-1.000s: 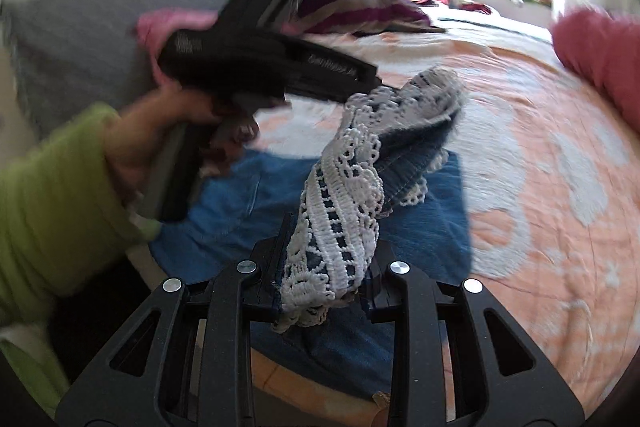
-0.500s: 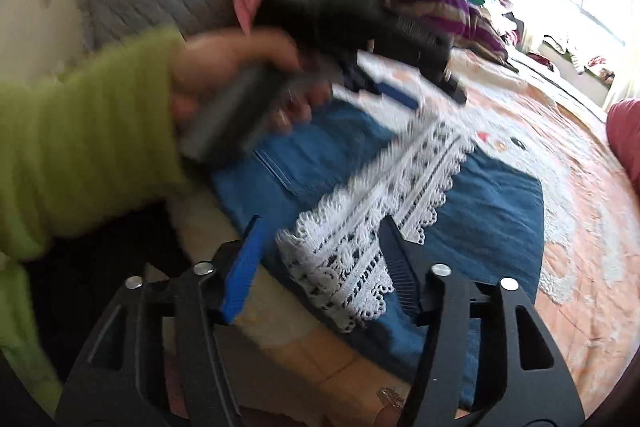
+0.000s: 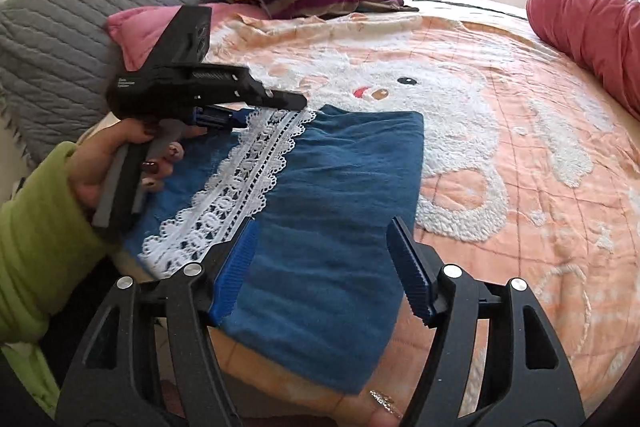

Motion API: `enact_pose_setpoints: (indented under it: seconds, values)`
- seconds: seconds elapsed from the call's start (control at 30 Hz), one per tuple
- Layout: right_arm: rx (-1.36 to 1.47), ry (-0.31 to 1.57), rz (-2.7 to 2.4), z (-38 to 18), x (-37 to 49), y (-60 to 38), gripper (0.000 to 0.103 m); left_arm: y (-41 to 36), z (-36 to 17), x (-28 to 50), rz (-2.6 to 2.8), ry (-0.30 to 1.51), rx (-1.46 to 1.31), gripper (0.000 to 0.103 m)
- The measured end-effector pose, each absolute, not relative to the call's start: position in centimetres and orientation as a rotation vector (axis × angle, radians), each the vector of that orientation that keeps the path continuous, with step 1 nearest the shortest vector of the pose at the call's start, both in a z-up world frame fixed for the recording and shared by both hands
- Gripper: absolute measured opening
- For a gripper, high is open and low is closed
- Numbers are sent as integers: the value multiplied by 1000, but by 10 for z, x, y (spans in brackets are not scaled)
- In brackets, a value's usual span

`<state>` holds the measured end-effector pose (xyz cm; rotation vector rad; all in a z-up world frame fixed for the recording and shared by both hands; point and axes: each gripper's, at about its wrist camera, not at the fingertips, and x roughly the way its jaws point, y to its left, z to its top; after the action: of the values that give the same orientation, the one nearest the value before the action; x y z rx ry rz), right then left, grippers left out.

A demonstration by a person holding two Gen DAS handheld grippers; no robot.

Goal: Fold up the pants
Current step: 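Lift the lace hem with both tools and lay it over the pants, then open the right tool and release the lace hem onto the pants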

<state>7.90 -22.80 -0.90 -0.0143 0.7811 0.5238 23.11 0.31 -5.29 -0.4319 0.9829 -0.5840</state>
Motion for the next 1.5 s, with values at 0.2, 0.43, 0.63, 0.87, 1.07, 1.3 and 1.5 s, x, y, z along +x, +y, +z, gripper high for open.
enact_pose_setpoints:
  seconds: [0.2,0.43,0.63,0.87,1.07,1.3,1.5]
  values:
    - [-119,830,513,-27,87,-207,60,11,-32,220,-562,927,-368,19]
    - [-127,841,518,-40,82,-203,63,14,-46,228,-512,957,-343,35]
    - [-78,815,540,-34,79,-213,66,24,-19,206,-421,877,-257,65]
    - [-30,752,535,-18,76,-232,73,27,18,164,-308,776,-134,97]
    - [24,713,502,-6,76,-252,82,30,30,128,-221,763,-105,98]
    - [60,661,460,9,69,-273,84,32,26,90,-263,820,-189,98]
    - [42,630,475,18,57,-277,84,18,12,64,-330,899,-229,98]
